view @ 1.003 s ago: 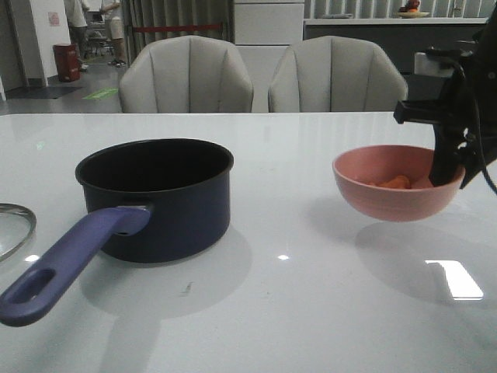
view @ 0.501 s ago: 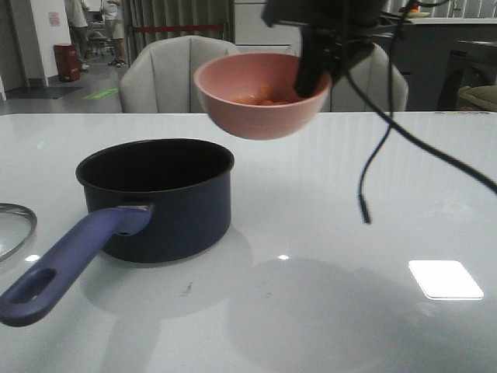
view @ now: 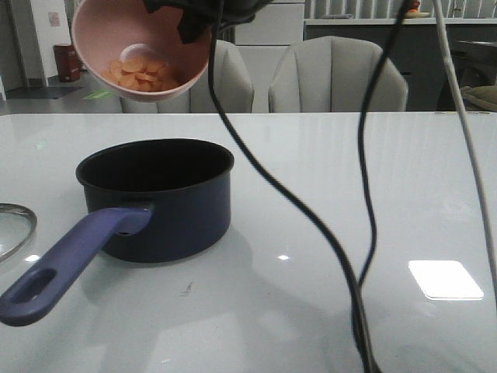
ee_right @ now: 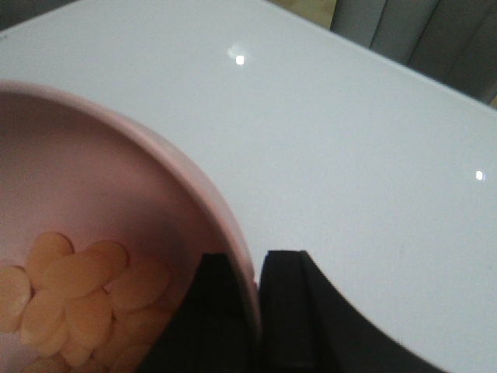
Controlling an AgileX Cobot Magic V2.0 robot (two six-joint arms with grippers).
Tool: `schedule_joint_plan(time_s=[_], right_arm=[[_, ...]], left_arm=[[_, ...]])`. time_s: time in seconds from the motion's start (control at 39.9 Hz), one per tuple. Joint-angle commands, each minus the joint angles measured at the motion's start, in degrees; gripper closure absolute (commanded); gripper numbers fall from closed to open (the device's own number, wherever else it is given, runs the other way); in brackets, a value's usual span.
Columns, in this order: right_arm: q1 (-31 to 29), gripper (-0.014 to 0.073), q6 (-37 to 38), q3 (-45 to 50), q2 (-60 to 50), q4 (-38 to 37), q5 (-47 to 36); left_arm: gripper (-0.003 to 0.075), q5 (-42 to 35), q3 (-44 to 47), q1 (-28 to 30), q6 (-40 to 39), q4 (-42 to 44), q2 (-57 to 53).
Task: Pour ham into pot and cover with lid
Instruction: 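Lift the pink bowl and carry it over the saucepan, then tilt the pink bowl with the right gripper to pour carrots into saucepan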
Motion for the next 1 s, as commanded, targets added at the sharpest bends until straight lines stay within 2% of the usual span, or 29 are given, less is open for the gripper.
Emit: schedule_joint_plan(time_s=[0.0,0.1,0.23,0.4,0.6,0.85,0.98], right_arm=[[-0.2,0.0459,-0.9,4.2,-3.1,-0.9,-19.8],[-0.2,0.0459,-2.4,11.1,-2.9,-0.9,-36.2],[-0.2,0.0459,-8.4,16.9,-1.3,-0.8,-53.7],[-0.2,0.0459,-18.0,20.0,2.2,-0.8,-68.3],[-0.2,0.0459,-30.3,21.0,4.9,-0.8,-80.4],[0.7,0.0459,-49.5,20.9,5.5,-2.5,-80.4],[0.8,0.0459,-52.6,20.9,5.5,-2.9,-80.4]], left_arm=[[0.0095,-4.8,-1.4,-0.5,0.0,-0.5,0.6],[0.0095,-4.8,-1.4,-0.5,0.0,-0.5,0.6],[0.0096,-4.8,-1.4,-0.5,0.0,-0.5,0.6],[0.0096,-4.8,-1.4,-0.5,0.0,-0.5,0.6],[0.0096,-4.8,-1.4,-0.5,0.0,-0.5,0.6],[0.0095,-4.8,-1.4,-0.5,0.0,-0.5,0.6],[0.0095,-4.8,-1.4,-0.5,0.0,-0.5,0.6]])
